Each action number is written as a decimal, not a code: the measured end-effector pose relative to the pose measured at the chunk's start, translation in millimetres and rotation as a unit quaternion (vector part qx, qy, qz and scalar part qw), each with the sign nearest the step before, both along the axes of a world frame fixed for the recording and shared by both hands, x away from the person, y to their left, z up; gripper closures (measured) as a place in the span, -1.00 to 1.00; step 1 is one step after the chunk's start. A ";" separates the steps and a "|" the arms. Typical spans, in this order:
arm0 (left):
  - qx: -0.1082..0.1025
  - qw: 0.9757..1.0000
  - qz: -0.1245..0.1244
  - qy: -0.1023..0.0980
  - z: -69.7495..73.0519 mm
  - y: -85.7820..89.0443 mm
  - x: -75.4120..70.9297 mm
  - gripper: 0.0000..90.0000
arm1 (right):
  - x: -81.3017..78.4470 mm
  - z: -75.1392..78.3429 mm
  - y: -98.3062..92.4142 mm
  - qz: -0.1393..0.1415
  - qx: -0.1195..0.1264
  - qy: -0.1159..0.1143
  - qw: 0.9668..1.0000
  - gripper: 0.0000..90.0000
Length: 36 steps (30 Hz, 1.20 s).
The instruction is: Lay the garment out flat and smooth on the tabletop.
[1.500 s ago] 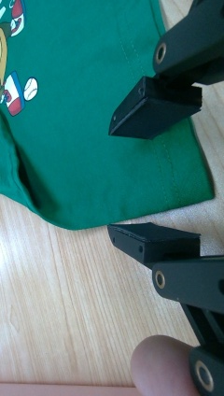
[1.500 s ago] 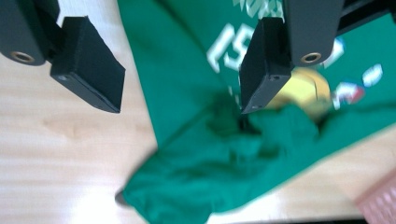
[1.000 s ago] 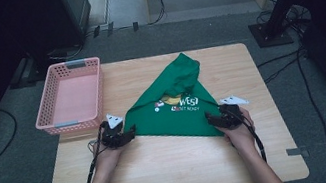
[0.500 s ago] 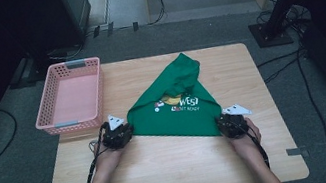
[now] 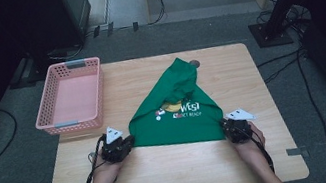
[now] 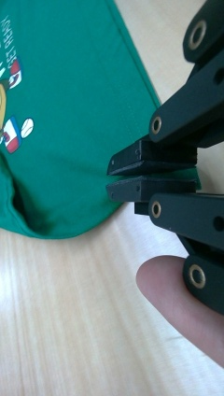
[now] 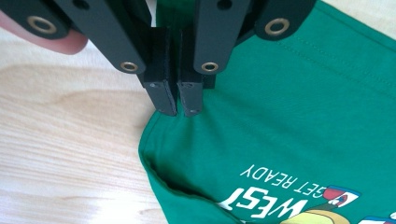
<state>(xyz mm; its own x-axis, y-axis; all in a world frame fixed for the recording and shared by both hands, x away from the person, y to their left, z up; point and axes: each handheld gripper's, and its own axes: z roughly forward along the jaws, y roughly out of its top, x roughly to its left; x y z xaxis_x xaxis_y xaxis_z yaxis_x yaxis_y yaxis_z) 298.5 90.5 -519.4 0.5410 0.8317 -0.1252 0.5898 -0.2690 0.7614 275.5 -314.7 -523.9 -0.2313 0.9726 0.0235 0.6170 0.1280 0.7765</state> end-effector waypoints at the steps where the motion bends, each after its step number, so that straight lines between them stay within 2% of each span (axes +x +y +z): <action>1: 0.001 1.000 -0.002 0.000 0.0 -0.1 -4.0 0.94 | -2.5 0.0 -0.1 0.000 -0.001 0.000 1.000 0.95; 8: 0.011 1.000 -0.003 -0.011 -0.4 -4.2 -28.3 0.95 | -18.9 -0.2 -2.3 0.009 -0.003 -0.001 1.000 0.95; 15: 0.012 1.000 -0.003 -0.011 -0.4 -4.2 -49.2 0.94 | -32.3 -0.3 -4.7 0.016 -0.002 -0.001 1.000 0.95; 29: 0.024 1.000 -0.004 -0.018 -0.3 -3.5 -78.8 0.94 | -60.0 -0.4 -5.2 0.029 -0.002 -0.001 1.000 0.94; 31: 0.020 1.000 -0.001 -0.017 -0.6 -3.2 -83.4 0.93 | -63.4 -0.4 -4.9 0.029 0.000 0.000 1.000 0.94; 36: 0.024 1.000 -0.003 -0.019 -0.6 -2.7 -91.7 0.93 | -70.5 -0.4 -5.1 0.035 -0.001 0.000 0.999 0.94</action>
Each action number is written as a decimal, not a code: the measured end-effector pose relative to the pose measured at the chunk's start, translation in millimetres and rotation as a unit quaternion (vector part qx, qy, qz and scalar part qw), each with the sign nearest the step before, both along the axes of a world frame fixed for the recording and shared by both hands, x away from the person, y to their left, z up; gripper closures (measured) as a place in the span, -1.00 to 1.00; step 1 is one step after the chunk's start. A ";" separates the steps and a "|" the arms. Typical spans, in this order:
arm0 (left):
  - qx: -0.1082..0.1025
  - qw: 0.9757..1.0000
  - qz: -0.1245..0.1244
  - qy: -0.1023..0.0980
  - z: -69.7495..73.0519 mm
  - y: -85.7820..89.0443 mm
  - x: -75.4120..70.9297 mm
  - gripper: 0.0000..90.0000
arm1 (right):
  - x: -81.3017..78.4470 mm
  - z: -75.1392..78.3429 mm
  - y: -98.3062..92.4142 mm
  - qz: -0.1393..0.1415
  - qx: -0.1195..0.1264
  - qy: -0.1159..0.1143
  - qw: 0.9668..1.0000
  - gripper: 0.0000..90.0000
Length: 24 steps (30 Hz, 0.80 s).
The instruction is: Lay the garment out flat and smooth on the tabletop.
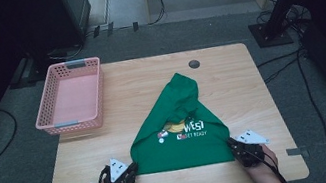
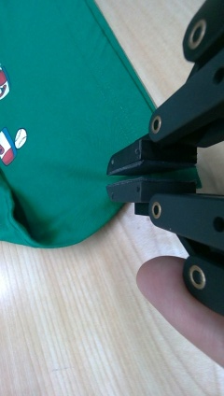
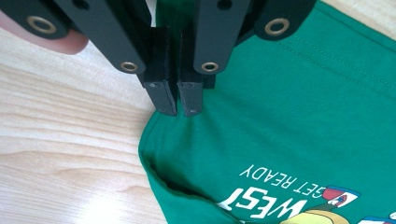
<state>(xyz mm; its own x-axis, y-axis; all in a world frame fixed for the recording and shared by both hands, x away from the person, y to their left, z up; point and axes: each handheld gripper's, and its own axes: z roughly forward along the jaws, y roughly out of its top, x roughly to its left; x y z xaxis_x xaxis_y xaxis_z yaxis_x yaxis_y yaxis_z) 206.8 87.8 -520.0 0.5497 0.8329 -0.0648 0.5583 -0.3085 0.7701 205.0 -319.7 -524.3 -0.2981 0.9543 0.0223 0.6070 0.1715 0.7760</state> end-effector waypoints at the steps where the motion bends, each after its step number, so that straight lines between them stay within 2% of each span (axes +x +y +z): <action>1: 0.000 1.000 0.000 0.001 0.2 0.2 0.1 0.93 | -0.6 0.1 0.1 -0.001 0.002 0.001 1.000 0.94; 2: -0.001 1.000 -0.002 0.003 0.6 0.6 0.5 0.88 | -0.5 0.0 -0.3 -0.001 0.004 0.001 1.000 0.92; 3: 0.000 1.000 -0.005 0.003 0.9 0.7 1.1 0.75 | -0.2 0.1 -1.1 -0.002 0.008 0.002 1.000 0.79; 4: 0.006 1.000 -0.004 0.001 1.0 0.7 1.7 0.49 | 0.4 0.4 -2.3 -0.002 0.012 0.004 1.000 0.62; 6: -0.003 1.000 -0.006 0.006 0.8 2.7 4.2 0.11 | 0.8 1.1 -5.1 0.001 0.026 0.007 1.000 0.49; 8: -0.009 1.000 0.002 0.012 1.4 4.7 6.5 -0.12 | 1.5 3.9 -8.4 0.005 0.039 0.005 0.999 0.40; 11: -0.007 1.000 0.014 0.004 5.4 5.3 8.4 -0.31 | 3.3 11.8 -9.4 0.009 0.046 -0.004 0.999 0.35; 16: -0.010 1.000 0.017 -0.013 17.0 4.1 13.0 -0.32 | 10.6 24.5 -8.2 0.013 0.048 -0.019 0.999 0.32; 24: -0.019 0.999 0.020 -0.025 29.3 -8.9 32.3 -0.32 | 27.1 28.3 -1.8 0.014 0.051 -0.025 0.998 0.27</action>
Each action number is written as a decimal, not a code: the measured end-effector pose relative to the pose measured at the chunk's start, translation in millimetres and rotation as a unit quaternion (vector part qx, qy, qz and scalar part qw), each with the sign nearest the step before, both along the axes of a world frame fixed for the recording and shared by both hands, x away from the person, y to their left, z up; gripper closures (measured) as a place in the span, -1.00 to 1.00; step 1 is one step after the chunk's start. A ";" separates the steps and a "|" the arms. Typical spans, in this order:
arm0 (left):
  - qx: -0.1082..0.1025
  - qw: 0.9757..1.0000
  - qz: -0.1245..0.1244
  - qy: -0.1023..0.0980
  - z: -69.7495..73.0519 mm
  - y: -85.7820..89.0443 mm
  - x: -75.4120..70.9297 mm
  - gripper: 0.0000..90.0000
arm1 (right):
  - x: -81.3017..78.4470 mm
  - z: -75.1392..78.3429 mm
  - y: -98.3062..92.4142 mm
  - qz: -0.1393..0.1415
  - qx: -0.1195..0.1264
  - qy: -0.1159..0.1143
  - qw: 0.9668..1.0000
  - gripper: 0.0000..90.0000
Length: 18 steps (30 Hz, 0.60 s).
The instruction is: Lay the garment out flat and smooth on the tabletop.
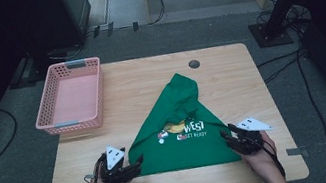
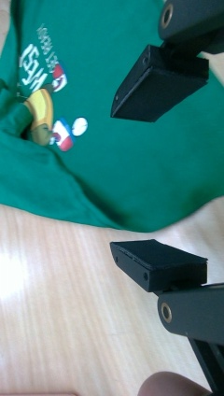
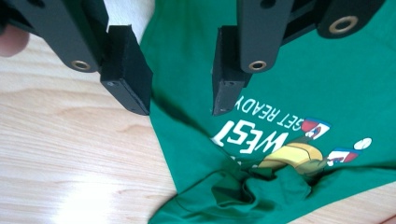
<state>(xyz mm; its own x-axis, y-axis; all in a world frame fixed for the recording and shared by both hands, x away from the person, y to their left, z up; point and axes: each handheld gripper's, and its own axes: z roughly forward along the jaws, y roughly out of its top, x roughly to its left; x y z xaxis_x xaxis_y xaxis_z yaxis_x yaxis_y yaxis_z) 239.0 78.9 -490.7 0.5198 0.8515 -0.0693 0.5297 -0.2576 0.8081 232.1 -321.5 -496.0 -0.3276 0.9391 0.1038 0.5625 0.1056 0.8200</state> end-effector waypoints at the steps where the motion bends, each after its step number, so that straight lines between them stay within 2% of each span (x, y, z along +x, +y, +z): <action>1: -0.001 1.000 0.000 0.000 0.8 -1.6 2.0 -0.32 | 2.0 -0.3 1.6 0.001 0.002 0.001 1.000 0.23; 4: -0.008 1.000 0.001 -0.003 3.8 -6.3 7.8 -0.32 | 5.2 -1.7 4.0 0.007 -0.002 0.001 1.000 0.11; 5: -0.008 1.000 0.000 -0.004 5.2 -8.5 10.4 -0.32 | 6.5 -2.5 5.3 0.006 -0.002 0.003 1.000 0.05; 6: -0.013 1.000 0.005 -0.006 7.3 -13.1 15.5 -0.34 | 9.5 -4.2 7.1 0.007 -0.003 0.005 1.000 -0.12; 8: -0.017 1.000 0.005 -0.007 10.4 -18.1 22.2 -0.34 | 12.2 -5.8 8.1 0.005 -0.003 0.007 1.000 -0.20; 10: -0.022 1.000 0.004 -0.010 13.3 -23.7 28.3 -0.35 | 15.1 -8.3 8.9 0.003 0.006 0.011 1.000 -0.29; 13: -0.023 1.000 -0.001 -0.011 15.3 -33.5 37.0 -0.35 | 17.8 -12.0 10.5 0.005 0.019 0.017 1.000 -0.37; 18: -0.022 1.000 -0.004 -0.006 16.0 -46.4 50.0 -0.53 | 20.3 -18.3 12.7 0.002 0.004 0.021 1.000 -0.47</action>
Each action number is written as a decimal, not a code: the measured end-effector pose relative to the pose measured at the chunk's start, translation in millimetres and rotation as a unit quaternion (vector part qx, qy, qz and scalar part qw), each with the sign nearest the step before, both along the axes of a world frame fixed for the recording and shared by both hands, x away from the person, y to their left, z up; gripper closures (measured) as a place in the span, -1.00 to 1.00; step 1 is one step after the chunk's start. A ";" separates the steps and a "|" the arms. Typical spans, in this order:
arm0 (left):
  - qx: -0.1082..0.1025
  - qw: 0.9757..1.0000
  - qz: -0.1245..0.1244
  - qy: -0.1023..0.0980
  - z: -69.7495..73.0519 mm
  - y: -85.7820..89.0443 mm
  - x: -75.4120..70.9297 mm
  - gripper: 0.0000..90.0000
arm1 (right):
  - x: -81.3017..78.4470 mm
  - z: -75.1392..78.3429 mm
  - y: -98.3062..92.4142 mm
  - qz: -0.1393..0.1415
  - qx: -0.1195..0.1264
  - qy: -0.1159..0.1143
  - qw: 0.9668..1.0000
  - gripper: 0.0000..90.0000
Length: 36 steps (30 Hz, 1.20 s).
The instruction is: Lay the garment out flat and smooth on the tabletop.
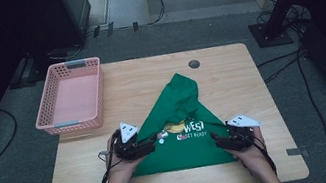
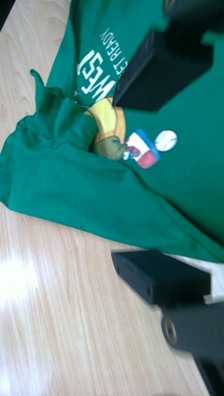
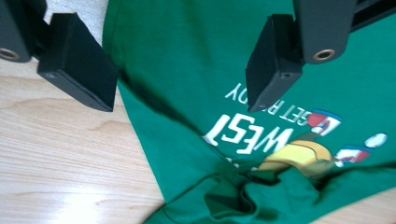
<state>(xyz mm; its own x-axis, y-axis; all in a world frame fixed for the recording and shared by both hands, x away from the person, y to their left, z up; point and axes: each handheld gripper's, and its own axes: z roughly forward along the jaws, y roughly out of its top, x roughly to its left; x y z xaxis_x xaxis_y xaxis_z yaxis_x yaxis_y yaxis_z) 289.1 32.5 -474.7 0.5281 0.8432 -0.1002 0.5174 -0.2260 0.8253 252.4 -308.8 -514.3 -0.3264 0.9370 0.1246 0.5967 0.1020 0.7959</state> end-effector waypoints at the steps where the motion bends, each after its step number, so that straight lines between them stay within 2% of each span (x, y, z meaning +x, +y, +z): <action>1: -0.004 1.000 0.001 0.001 0.2 -1.6 2.3 -0.53 | 0.6 -1.7 0.2 0.001 -0.003 0.002 1.000 -0.50; 7: -0.009 1.000 0.002 0.007 -0.8 -13.7 14.4 -0.53 | 4.2 -9.9 1.2 -0.004 -0.011 0.018 1.000 -0.64; 12: -0.004 1.000 -0.004 0.010 -1.4 -26.6 23.3 -0.53 | 5.2 -10.1 2.0 -0.003 -0.011 0.021 1.000 -0.73; 15: -0.007 1.000 -0.007 0.008 0.6 -34.3 28.6 -0.53 | 5.8 -10.7 2.8 -0.006 -0.011 0.031 0.999 -0.75; 19: -0.008 1.000 -0.015 0.008 2.5 -46.9 33.3 -0.53 | 5.8 -11.0 5.6 -0.006 -0.025 0.031 0.999 -0.77; 23: -0.005 0.999 -0.034 0.011 0.2 -60.1 35.3 -0.53 | 6.0 -11.4 9.1 -0.005 -0.042 0.032 0.999 -0.80; 26: -0.001 0.999 -0.038 0.010 -2.5 -69.2 36.4 -0.53 | 6.1 -11.7 12.1 -0.005 -0.056 0.033 0.998 -0.82; 30: 0.002 0.999 -0.043 0.004 -4.3 -78.4 39.5 -0.52 | 6.4 -12.0 13.4 -0.003 -0.062 0.034 0.997 -0.85; 36: 0.001 0.997 -0.071 0.002 -6.9 -94.3 43.2 -0.29 | 6.4 -12.0 13.3 -0.002 -0.063 0.035 0.997 -0.85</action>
